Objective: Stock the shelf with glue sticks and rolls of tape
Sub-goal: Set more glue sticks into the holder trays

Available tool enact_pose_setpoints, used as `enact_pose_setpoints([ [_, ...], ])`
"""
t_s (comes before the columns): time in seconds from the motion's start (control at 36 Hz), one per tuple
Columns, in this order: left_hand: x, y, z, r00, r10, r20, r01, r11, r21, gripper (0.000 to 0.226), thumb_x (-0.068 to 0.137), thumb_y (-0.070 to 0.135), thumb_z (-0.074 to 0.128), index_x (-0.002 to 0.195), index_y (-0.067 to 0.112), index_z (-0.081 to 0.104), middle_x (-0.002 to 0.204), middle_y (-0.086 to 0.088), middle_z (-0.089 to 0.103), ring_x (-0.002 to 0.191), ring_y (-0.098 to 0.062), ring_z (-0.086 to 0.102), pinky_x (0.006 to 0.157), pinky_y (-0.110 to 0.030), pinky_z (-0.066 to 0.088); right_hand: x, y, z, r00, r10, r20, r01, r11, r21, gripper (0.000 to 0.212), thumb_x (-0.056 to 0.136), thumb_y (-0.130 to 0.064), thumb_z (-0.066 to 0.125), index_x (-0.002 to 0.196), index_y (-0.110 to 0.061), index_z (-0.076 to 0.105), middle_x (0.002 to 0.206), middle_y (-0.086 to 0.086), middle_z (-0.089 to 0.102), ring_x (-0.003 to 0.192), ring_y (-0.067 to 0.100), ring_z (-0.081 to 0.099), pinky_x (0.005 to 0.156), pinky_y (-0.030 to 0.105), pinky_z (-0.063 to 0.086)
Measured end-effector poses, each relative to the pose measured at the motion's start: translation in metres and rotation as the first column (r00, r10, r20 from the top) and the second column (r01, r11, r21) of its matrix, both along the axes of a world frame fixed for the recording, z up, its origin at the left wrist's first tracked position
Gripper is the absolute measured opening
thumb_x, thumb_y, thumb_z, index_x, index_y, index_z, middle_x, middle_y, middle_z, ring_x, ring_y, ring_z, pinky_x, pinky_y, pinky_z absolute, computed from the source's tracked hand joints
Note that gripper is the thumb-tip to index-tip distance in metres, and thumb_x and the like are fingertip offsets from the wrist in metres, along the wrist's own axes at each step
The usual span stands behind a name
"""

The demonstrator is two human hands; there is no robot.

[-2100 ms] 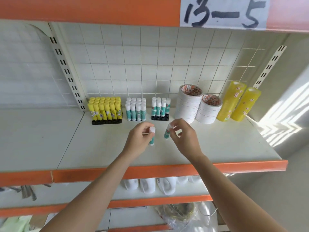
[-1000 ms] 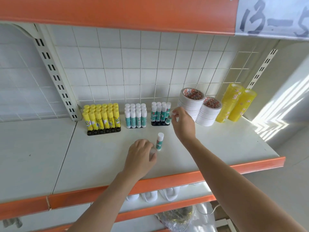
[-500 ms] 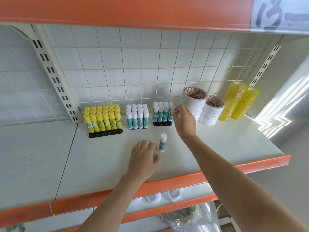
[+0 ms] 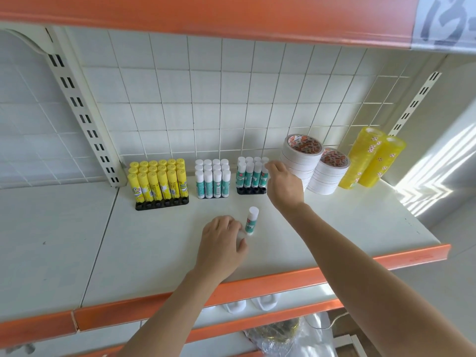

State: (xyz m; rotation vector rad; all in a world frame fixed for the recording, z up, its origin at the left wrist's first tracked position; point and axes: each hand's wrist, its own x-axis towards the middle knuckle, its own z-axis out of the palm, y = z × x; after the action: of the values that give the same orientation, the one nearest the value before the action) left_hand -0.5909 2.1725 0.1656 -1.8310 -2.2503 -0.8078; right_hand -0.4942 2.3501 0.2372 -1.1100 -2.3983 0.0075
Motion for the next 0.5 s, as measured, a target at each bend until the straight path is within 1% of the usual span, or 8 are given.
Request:
enact_pose_setpoints([
  [0.08, 0.0, 0.001, -0.001, 1.0, 0.001, -0.009, -0.001, 1.0, 0.001, 0.03, 0.076, 0.038, 0.042, 0.088, 0.02, 0.062, 0.09, 0.005, 0.056, 0.088, -0.02, 0.055, 0.078, -0.034, 0.047, 0.0, 0.0, 0.005, 0.998, 0.013, 0.067, -0.011, 1.0, -0.023, 0.04, 0.083, 0.008, 0.047, 0.12, -0.003, 0.058, 0.116, 0.014, 0.058, 0.071, 0.041, 0.057, 0.055, 0.034, 0.034],
  [0.19, -0.002, 0.002, -0.004, 1.0, 0.007, -0.012, -0.007, 1.0, 0.001, 0.019, 0.075, 0.031, 0.062, 0.088, 0.018, 0.062, 0.091, 0.002, 0.057, 0.087, -0.022, 0.056, 0.078, -0.036, 0.046, 0.005, -0.001, 0.01, 0.987, 0.022, 0.16, -0.017, 0.999, -0.035, 0.046, 0.085, 0.005, 0.047, 0.129, -0.007, 0.051, 0.126, 0.01, 0.053, 0.08, 0.039, 0.059, 0.059, 0.035, 0.042],
  [0.25, -0.002, 0.003, -0.004, 1.0, 0.016, -0.022, -0.016, 1.0, -0.002, 0.019, 0.076, 0.033, 0.057, 0.087, 0.018, 0.061, 0.09, 0.002, 0.056, 0.086, -0.023, 0.056, 0.077, -0.036, 0.046, 0.007, -0.002, 0.012, 0.981, 0.043, 0.187, -0.03, 0.997, -0.073, 0.052, 0.086, 0.003, 0.045, 0.136, -0.009, 0.044, 0.138, 0.007, 0.045, 0.086, 0.039, 0.06, 0.064, 0.037, 0.047],
  [0.31, 0.0, 0.003, -0.002, 0.999, 0.02, -0.036, -0.02, 1.0, -0.005, 0.027, 0.076, 0.038, 0.044, 0.086, 0.019, 0.061, 0.088, 0.003, 0.056, 0.085, -0.022, 0.055, 0.076, -0.035, 0.047, 0.011, -0.005, 0.012, 0.98, 0.067, 0.189, -0.046, 0.992, -0.116, 0.056, 0.087, 0.002, 0.044, 0.14, -0.011, 0.039, 0.146, 0.004, 0.036, 0.09, 0.039, 0.059, 0.063, 0.037, 0.046],
  [0.36, 0.0, 0.002, 0.0, 0.999, 0.016, -0.032, -0.017, 1.0, -0.008, 0.031, 0.077, 0.04, 0.039, 0.086, 0.019, 0.061, 0.088, 0.002, 0.056, 0.085, -0.023, 0.055, 0.075, -0.036, 0.047, 0.015, -0.011, 0.01, 0.98, 0.073, 0.185, -0.05, 0.991, -0.122, 0.058, 0.086, 0.002, 0.043, 0.142, -0.012, 0.037, 0.148, 0.007, 0.031, 0.085, 0.04, 0.058, 0.057, 0.035, 0.041],
  [0.39, 0.001, 0.001, 0.001, 1.0, 0.014, -0.027, -0.014, 1.0, -0.009, 0.032, 0.077, 0.04, 0.039, 0.086, 0.018, 0.061, 0.088, 0.002, 0.056, 0.085, -0.023, 0.055, 0.075, -0.036, 0.046, 0.018, -0.014, 0.008, 0.983, 0.073, 0.169, -0.054, 0.992, -0.115, 0.058, 0.085, 0.002, 0.043, 0.141, -0.013, 0.038, 0.147, 0.008, 0.031, 0.082, 0.04, 0.057, 0.055, 0.035, 0.04],
  [0.44, 0.001, 0.0, 0.001, 1.0, 0.01, -0.018, -0.01, 1.0, -0.015, 0.031, 0.078, 0.039, 0.04, 0.087, 0.018, 0.061, 0.088, 0.002, 0.056, 0.086, -0.023, 0.055, 0.076, -0.036, 0.046, 0.024, -0.021, 0.003, 0.989, 0.086, 0.123, -0.072, 0.991, -0.112, 0.058, 0.085, 0.003, 0.042, 0.14, -0.013, 0.04, 0.145, 0.008, 0.035, 0.082, 0.04, 0.058, 0.056, 0.037, 0.045],
  [0.5, 0.0, 0.0, 0.001, 1.0, 0.014, -0.007, -0.014, 1.0, -0.013, 0.023, 0.078, 0.036, 0.05, 0.087, 0.017, 0.061, 0.088, 0.001, 0.056, 0.085, -0.024, 0.055, 0.076, -0.037, 0.046, 0.03, -0.029, 0.0, 0.993, 0.108, 0.051, -0.101, 0.987, -0.122, 0.056, 0.085, 0.003, 0.041, 0.139, -0.014, 0.044, 0.141, 0.007, 0.042, 0.091, 0.04, 0.059, 0.064, 0.043, 0.051],
])
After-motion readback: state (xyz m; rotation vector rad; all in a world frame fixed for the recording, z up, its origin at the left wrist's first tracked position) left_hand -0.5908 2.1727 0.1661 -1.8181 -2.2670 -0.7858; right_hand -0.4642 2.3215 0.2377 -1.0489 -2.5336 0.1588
